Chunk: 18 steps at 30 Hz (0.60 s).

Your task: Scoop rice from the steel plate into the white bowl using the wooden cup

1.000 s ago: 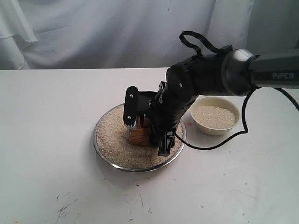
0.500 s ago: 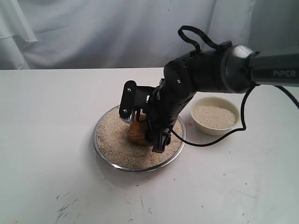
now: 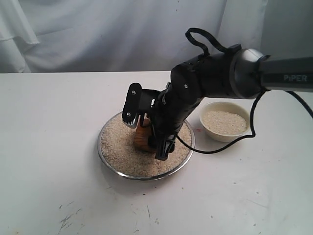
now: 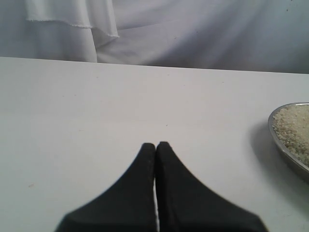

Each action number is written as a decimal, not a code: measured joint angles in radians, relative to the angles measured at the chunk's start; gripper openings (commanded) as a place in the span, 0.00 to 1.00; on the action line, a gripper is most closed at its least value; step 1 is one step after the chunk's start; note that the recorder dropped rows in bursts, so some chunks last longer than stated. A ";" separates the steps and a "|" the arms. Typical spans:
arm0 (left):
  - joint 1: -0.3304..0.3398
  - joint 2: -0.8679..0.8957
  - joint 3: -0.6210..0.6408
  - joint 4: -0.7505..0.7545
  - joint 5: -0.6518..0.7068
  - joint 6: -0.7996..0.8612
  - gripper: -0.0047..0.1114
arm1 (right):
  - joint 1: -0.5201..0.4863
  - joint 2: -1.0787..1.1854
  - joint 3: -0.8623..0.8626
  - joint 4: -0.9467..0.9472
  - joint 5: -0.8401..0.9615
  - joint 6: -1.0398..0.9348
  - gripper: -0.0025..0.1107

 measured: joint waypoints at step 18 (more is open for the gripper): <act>0.000 0.000 0.000 0.000 0.000 0.000 0.04 | 0.002 0.054 0.000 0.016 -0.092 0.077 0.72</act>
